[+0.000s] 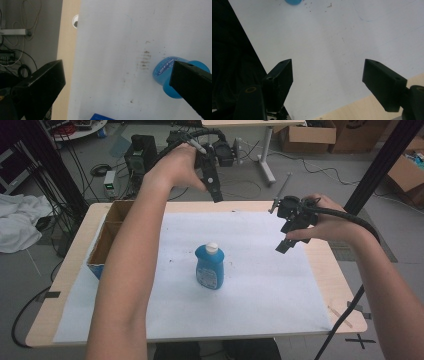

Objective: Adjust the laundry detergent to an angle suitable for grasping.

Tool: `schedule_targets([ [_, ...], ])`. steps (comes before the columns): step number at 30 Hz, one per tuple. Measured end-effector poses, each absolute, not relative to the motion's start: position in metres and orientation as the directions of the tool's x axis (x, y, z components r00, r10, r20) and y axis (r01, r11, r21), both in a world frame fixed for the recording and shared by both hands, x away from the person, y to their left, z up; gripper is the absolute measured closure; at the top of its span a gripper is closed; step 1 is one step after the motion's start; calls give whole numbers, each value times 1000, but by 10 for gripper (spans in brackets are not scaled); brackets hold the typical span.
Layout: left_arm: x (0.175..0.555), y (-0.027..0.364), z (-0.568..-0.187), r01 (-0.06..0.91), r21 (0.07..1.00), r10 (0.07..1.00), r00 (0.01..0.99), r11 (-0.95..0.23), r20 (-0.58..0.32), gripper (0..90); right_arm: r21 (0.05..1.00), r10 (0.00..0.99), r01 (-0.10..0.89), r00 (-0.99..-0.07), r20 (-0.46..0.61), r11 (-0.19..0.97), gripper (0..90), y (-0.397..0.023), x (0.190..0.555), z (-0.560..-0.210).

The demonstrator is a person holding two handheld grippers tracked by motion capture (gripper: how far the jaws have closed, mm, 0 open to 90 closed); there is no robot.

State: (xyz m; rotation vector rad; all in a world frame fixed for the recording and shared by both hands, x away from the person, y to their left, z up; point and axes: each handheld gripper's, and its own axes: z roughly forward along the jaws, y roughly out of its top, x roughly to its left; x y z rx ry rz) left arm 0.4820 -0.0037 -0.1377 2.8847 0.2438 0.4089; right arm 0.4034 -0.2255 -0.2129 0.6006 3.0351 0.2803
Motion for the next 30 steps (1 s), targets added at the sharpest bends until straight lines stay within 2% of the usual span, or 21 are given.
schedule_targets([
  [8,478,-1,-135,138,235,200,943,-962,266,10,187,384,376,-923,-5,907,243,-227,402,-211],
  [30,469,0,-131,153,216,212,935,-964,286,14,285,399,377,-917,-21,881,224,-234,391,-206],
])
